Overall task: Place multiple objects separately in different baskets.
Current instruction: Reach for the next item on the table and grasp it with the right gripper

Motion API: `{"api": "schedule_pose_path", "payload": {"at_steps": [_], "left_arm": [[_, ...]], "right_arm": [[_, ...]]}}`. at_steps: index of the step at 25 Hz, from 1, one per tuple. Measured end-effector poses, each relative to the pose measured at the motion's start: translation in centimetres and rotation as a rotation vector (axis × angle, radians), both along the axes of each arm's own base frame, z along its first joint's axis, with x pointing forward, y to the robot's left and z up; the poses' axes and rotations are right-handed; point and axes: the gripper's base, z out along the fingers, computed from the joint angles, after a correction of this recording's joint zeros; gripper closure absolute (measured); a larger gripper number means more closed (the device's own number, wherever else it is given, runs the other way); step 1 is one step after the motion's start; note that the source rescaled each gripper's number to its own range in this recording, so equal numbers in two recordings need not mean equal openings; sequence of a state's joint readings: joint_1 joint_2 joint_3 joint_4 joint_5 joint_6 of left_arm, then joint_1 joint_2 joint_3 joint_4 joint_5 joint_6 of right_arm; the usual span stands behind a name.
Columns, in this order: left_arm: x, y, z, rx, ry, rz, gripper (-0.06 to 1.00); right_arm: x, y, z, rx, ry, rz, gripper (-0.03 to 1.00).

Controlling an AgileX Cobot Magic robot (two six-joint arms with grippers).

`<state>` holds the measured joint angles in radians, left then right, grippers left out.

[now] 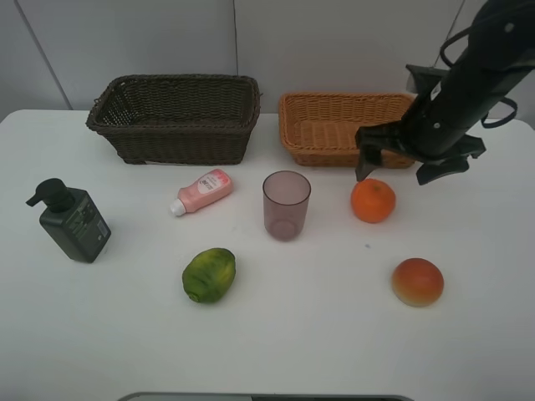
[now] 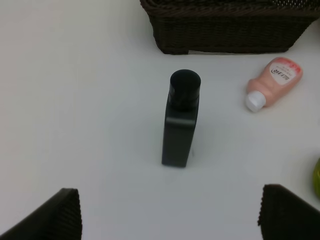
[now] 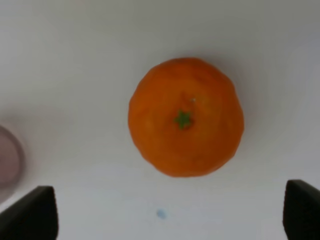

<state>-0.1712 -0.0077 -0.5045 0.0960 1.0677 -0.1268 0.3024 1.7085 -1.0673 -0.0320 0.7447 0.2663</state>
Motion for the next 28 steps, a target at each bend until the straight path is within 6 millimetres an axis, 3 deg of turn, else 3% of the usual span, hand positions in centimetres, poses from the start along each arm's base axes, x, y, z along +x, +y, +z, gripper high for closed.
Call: {"api": "schedule_pose_path", "payload": {"at_steps": [9,22,28], "left_arm": [[0.0,0.0,0.0,0.000,0.000,0.000,0.03],[0.0,0.0,0.0,0.000,0.000,0.000,0.03],[0.0,0.0,0.0,0.000,0.000,0.000,0.03]], "right_arm": [[2.8,0.3,-2.6,-0.086,0.084,-0.022,-0.03],[4.2,0.8,-3.7,-0.056,0.048,-0.063,-0.03],[4.4,0.9,-5.4,-0.062,0.085,-0.088,-0.03]]}}
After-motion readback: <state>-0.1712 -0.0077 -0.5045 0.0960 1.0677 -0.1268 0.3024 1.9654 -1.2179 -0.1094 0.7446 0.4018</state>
